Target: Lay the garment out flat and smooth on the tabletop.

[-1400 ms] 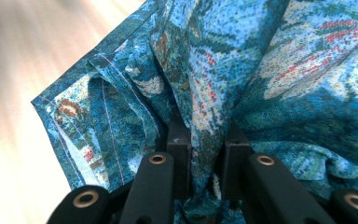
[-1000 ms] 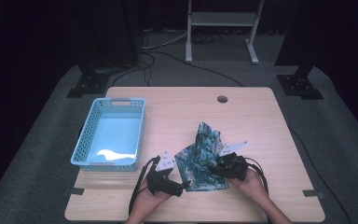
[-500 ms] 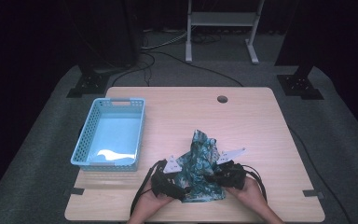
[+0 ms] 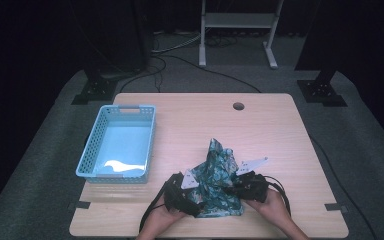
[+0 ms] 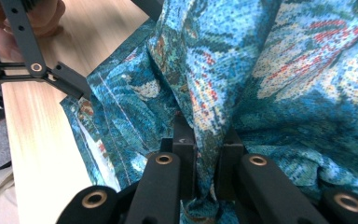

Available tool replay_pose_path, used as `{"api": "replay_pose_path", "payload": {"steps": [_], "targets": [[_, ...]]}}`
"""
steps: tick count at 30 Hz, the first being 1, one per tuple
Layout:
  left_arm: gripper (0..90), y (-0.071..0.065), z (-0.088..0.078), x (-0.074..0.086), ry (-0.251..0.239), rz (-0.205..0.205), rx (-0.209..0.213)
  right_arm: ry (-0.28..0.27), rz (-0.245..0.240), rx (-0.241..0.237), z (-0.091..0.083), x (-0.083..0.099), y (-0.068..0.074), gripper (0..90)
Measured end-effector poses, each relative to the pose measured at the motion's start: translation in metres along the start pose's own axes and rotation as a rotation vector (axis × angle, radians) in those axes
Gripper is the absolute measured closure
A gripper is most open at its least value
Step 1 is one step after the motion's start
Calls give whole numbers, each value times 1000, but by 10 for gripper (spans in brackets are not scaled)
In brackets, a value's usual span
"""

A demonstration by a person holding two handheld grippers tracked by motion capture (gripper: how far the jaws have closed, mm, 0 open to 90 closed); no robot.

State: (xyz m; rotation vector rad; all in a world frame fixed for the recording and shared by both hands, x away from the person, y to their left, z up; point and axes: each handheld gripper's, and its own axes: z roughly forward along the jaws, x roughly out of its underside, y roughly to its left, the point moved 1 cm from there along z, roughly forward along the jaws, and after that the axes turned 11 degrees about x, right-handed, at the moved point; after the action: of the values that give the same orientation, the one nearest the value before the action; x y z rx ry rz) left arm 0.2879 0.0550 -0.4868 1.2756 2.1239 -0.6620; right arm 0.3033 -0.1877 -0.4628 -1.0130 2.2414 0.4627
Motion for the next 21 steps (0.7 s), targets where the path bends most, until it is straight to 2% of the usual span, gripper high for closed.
{"api": "replay_pose_path", "payload": {"steps": [9, 21], "targets": [[61, 0, 0, 0, 2, 2, 1, 1, -5, 54, -28, 5, -12, 837], [61, 0, 0, 0, 5, 2, 0, 22, 11, 141, -66, 25, -40, 837]]}}
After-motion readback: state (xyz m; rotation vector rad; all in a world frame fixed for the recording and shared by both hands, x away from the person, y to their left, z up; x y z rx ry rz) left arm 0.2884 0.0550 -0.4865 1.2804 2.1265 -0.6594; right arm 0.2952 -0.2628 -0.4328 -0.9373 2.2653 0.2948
